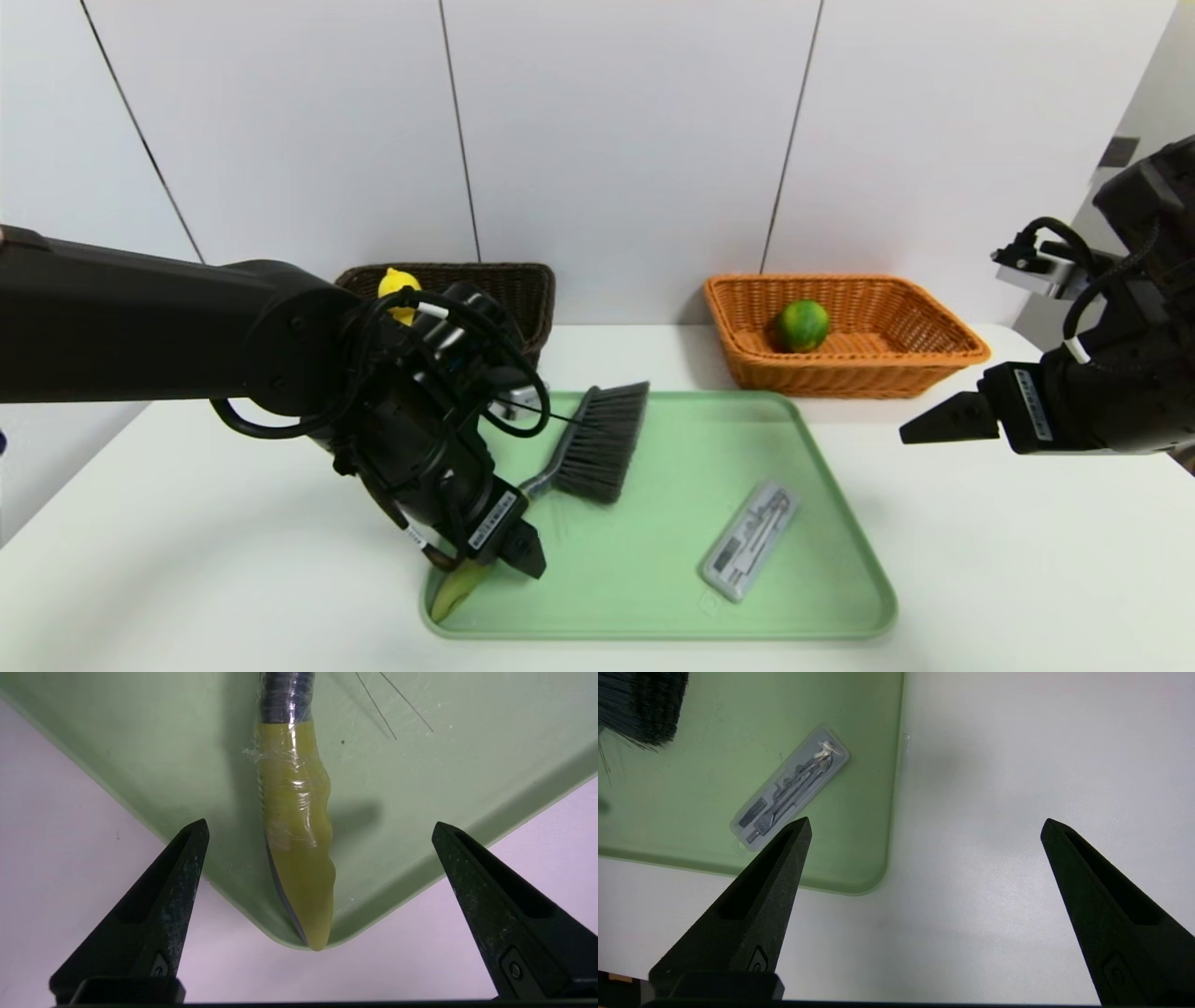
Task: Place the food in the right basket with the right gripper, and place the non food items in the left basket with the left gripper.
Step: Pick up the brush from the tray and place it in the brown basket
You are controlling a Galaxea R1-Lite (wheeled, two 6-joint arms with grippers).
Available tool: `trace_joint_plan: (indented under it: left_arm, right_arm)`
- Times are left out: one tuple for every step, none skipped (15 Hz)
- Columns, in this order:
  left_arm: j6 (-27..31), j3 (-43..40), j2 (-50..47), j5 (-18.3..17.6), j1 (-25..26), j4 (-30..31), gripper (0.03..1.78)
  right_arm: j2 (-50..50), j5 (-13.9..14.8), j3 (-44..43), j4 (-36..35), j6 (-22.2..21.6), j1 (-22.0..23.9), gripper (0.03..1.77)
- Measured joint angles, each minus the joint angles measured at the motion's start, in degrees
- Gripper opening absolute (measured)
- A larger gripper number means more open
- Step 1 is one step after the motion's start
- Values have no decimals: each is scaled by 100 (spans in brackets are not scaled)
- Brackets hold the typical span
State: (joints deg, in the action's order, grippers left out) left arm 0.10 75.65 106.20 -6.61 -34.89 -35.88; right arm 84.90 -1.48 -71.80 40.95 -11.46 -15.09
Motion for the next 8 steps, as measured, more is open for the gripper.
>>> trace_joint_plan:
  left_arm:
    - [0,-2,9,-4,2,2,169]
    - [0,-5,20,-6,9,11,169]
    - [0,-7,35,-4,22,16,169]
    - [0,-7,55,-4,41,40,169]
    - [6,-7,72,-4,63,82,169]
    - [39,-7,96,-9,83,116,169]
    - [133,-7,110,-11,107,129,169]
    - [254,-7,123,-11,146,138,169]
  right_arm:
    - [11,0,0,0,0,-1,170]
    - [24,0,0,-2,2,-4,170]
    - [38,0,0,-2,2,-4,170]
    - [46,0,0,-2,2,-4,170]
    - [52,2,0,-2,0,-9,170]
    - [57,0,0,-2,2,-9,170]
    - [61,2,2,-5,0,-6,170]
    - [63,0,2,-7,0,-6,170]
